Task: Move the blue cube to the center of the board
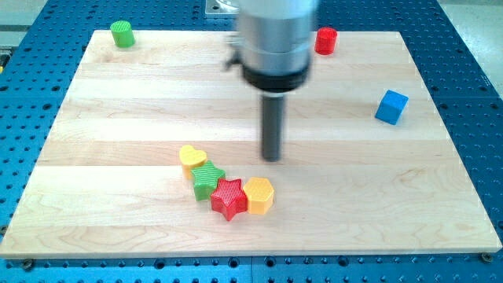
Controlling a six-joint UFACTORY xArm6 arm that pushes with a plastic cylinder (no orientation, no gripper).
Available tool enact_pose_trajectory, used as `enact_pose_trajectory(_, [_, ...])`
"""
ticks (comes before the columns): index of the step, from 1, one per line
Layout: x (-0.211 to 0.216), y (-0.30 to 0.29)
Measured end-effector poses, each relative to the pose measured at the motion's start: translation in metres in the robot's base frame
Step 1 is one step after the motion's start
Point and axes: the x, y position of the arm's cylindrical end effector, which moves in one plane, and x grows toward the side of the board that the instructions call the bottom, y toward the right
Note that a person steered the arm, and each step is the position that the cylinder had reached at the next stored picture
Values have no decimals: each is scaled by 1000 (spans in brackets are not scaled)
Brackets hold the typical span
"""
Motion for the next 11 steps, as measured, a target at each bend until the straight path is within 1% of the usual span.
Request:
enact_pose_trajectory(1, [-25,122])
enact_pose_trajectory(2, [-67,232])
enact_pose_trajectory(3, [-94,261])
enact_pose_trajectory(4, [-83,157])
enact_pose_trajectory(5, [-56,78])
enact_pose_trajectory(6, [-92,175])
enact_pose_trajectory(7, [-113,118])
enact_pose_trajectory(8, [-49,33])
enact_pose_trajectory(9, [-2,-10])
enact_pose_trajectory(10, [-53,55])
enact_pose_trajectory(11, [-102,59])
